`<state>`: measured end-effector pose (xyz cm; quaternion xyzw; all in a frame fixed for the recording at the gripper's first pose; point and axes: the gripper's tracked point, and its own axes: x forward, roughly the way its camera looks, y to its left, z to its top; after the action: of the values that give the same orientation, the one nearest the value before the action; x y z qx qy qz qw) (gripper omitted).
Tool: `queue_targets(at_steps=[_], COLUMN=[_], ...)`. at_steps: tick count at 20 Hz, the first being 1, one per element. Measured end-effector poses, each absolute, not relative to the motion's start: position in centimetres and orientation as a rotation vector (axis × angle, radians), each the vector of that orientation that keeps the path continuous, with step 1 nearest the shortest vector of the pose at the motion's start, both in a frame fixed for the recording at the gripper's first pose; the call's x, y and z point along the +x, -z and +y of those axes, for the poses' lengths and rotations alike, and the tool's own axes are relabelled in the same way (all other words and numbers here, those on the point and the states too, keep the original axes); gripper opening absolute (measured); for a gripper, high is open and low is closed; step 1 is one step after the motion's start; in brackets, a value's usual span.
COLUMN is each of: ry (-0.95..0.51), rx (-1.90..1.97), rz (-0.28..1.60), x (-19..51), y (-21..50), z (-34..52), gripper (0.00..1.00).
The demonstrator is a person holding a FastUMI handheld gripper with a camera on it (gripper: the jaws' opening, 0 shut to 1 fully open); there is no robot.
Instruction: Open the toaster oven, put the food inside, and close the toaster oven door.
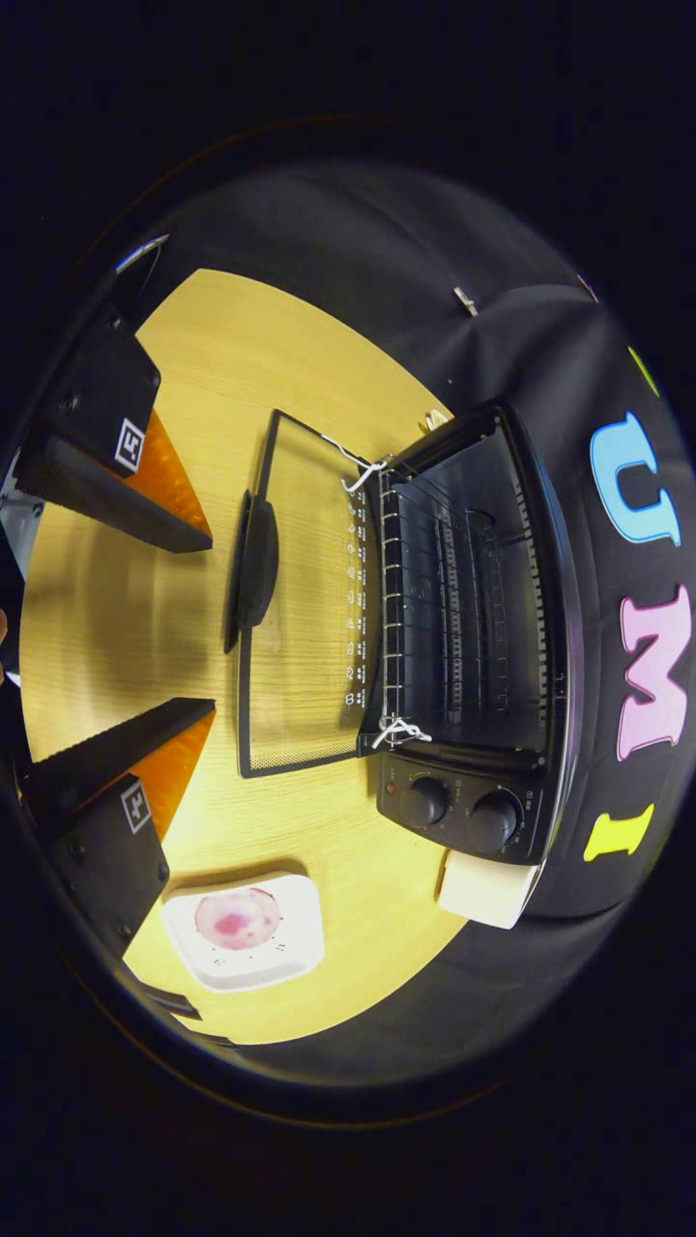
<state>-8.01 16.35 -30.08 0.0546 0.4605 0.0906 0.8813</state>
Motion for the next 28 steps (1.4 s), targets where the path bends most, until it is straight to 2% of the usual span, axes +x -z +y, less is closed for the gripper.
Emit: queue_targets(at_steps=[7,18,28], ry=[-0.231,-0.220,-0.137], rx=[0.099,0.134,0.194], rz=[0.927,0.908,0.998], x=[-7.6,-3.9,-2.8], y=[27.2,24.5,28.9], z=[11.5,-1.6,-13.7], gripper=[0.99,0.99,0.99])
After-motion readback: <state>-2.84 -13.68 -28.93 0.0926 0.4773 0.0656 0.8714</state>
